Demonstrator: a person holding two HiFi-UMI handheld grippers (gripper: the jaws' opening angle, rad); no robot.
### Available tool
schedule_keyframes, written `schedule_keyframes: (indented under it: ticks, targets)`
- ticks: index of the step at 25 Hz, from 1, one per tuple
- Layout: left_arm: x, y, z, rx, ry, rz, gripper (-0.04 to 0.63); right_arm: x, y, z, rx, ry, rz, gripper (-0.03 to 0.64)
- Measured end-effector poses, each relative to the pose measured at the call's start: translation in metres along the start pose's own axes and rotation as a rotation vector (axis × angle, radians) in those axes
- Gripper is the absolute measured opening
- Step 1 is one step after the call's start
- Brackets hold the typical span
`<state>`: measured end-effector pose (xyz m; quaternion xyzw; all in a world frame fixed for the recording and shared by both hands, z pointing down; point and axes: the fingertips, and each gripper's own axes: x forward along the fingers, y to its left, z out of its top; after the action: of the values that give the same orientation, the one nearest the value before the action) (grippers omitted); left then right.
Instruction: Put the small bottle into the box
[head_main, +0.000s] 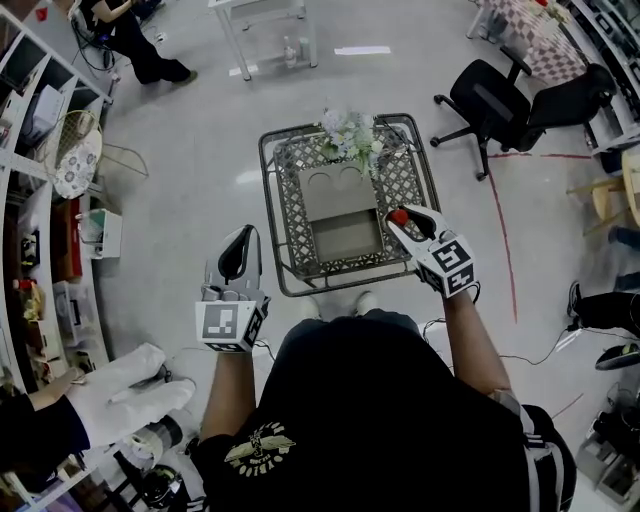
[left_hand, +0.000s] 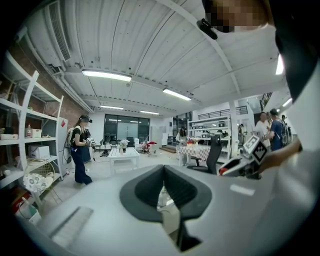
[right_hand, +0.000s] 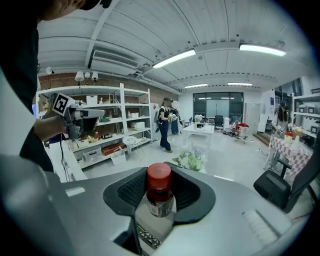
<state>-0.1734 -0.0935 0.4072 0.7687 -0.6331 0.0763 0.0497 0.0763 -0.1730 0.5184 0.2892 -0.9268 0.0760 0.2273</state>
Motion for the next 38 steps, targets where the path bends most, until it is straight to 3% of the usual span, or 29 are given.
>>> schedule_keyframes:
  ticks: [19,30,38]
  targets:
    - [0.008,0.037,0.002,0.015,0.008,0.023,0.000,0.075,-0.004,-0.088,0.056,0.173,0.023,0.156]
    - [-0.002,0.043,-0.003,0.017,0.024,0.096,0.000,0.125,-0.010,-0.178,0.072,0.328,0.067,0.155]
    - [-0.007,0.041,-0.008,-0.004,0.073,0.132,0.000,0.148,-0.011,-0.220,0.053,0.414,0.092,0.155]
